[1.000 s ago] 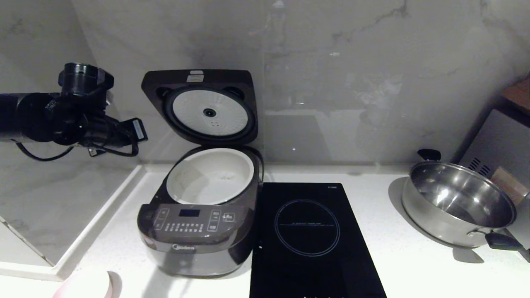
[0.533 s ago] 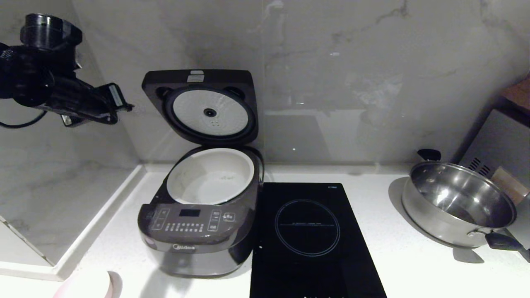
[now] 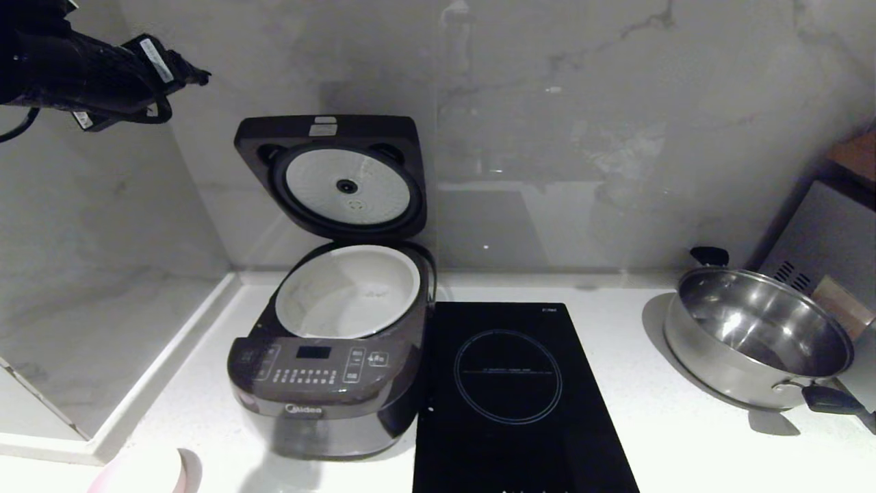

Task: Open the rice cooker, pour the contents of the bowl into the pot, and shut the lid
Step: Close the rice cooker

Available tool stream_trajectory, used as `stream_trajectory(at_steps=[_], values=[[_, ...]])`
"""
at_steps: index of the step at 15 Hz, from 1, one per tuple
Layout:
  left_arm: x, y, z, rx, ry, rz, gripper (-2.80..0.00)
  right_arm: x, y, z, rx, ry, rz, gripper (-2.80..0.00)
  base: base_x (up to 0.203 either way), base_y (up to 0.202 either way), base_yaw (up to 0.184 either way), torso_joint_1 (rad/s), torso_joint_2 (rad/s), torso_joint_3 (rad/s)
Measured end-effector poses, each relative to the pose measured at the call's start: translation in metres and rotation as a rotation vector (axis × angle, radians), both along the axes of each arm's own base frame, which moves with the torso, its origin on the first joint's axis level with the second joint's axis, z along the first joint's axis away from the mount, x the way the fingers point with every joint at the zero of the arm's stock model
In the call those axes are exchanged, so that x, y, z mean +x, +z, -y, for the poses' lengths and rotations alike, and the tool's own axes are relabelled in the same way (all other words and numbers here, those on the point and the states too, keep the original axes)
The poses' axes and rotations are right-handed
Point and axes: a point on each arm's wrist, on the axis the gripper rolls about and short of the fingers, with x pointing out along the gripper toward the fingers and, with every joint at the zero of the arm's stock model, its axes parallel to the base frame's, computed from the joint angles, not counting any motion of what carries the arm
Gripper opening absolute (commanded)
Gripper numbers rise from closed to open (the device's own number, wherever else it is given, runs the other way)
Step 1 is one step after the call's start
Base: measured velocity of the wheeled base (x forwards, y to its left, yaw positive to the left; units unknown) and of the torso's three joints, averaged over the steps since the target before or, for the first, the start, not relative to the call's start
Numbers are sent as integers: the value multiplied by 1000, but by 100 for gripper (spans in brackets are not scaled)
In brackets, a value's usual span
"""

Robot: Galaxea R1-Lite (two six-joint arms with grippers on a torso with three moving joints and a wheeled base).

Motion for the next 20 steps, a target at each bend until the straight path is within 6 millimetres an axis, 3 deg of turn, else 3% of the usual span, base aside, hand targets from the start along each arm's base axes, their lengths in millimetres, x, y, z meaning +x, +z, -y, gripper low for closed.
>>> stream_trajectory(at_steps=[4, 7, 9, 12, 15, 20], values=[[-17, 13, 45, -75, -129, 65, 0, 0, 0, 0, 0, -1, 0, -280, 0, 0, 0, 0, 0, 0], [-22, 27, 91, -171, -171, 237, 0, 0, 0, 0, 0, 0, 0, -280, 0, 0, 0, 0, 0, 0], [-20, 23, 122, -177, -172, 277, 0, 0, 0, 0, 0, 0, 0, -280, 0, 0, 0, 0, 0, 0], [-8, 2, 155, -126, -184, 225, 0, 0, 0, 0, 0, 0, 0, -280, 0, 0, 0, 0, 0, 0], [11, -12, 172, -48, -92, 268, 0, 0, 0, 0, 0, -1, 0, -280, 0, 0, 0, 0, 0, 0], [29, -16, 180, 71, 22, 364, 0, 0, 0, 0, 0, -1, 0, -280, 0, 0, 0, 0, 0, 0]])
